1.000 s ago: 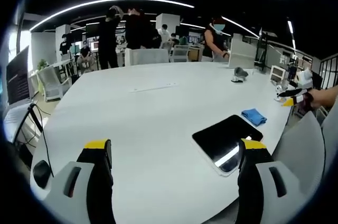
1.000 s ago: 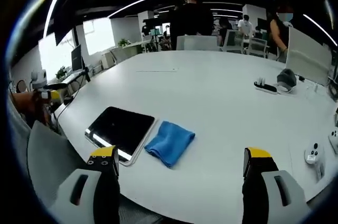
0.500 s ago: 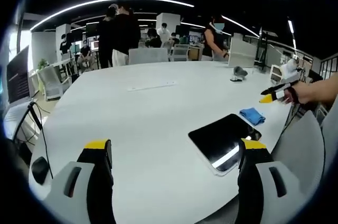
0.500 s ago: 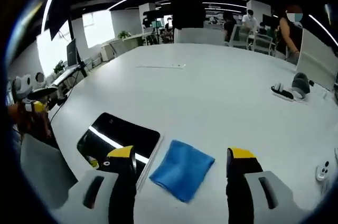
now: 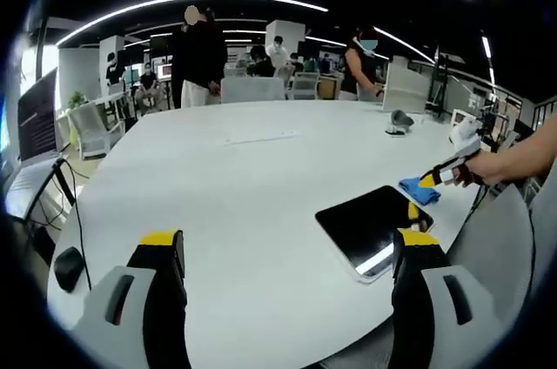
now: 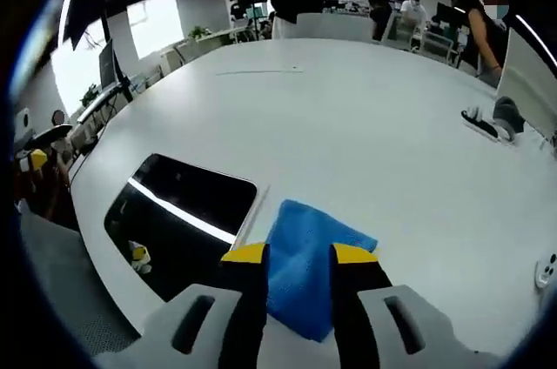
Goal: Wipe the mirror surface with the cleaning cloth until all visible marks leave the cleaned area.
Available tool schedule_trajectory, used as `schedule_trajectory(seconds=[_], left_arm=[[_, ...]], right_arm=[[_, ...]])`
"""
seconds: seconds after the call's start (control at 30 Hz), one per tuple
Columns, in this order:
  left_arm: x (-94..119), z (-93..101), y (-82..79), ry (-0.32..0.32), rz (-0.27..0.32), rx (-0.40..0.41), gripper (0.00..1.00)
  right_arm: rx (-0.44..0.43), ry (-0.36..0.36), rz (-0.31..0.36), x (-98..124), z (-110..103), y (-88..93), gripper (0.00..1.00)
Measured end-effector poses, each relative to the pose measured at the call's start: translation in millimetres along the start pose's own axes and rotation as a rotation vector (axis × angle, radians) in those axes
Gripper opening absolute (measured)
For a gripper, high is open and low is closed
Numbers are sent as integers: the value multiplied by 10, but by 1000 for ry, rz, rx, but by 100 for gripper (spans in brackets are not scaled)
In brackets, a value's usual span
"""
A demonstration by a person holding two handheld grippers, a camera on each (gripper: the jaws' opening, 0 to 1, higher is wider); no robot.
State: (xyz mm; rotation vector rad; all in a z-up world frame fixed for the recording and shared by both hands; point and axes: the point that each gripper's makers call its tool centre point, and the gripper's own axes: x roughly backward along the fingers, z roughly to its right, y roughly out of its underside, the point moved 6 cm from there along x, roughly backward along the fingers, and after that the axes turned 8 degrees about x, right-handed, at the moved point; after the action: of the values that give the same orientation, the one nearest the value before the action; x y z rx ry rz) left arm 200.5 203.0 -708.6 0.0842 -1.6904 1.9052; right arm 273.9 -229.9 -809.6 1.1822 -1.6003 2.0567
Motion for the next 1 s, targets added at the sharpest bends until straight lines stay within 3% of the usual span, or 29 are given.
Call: schedule_trajectory(seconds=[0.07, 0.13, 0.2, 0.3, 0.5, 0.6, 0.8, 1.0], left_arm=[[-1, -1, -1, -1, -1, 1, 99], [-7, -2, -4, -2, 0, 3, 99], [-13, 0, -12, -2, 3, 3, 99], [-26, 4, -10, -2, 1, 3, 99], [-50, 23, 17, 5, -10, -2, 99], [-59, 42, 31, 9, -13, -1, 99], [-68, 54, 47, 14, -17, -4, 99], [-44, 21, 60, 5, -13, 2, 99]], right_arm=[[28, 3, -23, -30, -21, 29, 23], [164, 47, -68, -32, 0, 78, 20], [139, 37, -57, -50, -54, 100, 13], [129, 48, -59, -67, -25, 125, 11], [21, 77, -65, -118, -25, 155, 8], [24, 74, -70, -119, -33, 159, 1], [-21, 71, -85, -131, -9, 145, 0], [-98, 47, -28, -37, -11, -93, 0]])
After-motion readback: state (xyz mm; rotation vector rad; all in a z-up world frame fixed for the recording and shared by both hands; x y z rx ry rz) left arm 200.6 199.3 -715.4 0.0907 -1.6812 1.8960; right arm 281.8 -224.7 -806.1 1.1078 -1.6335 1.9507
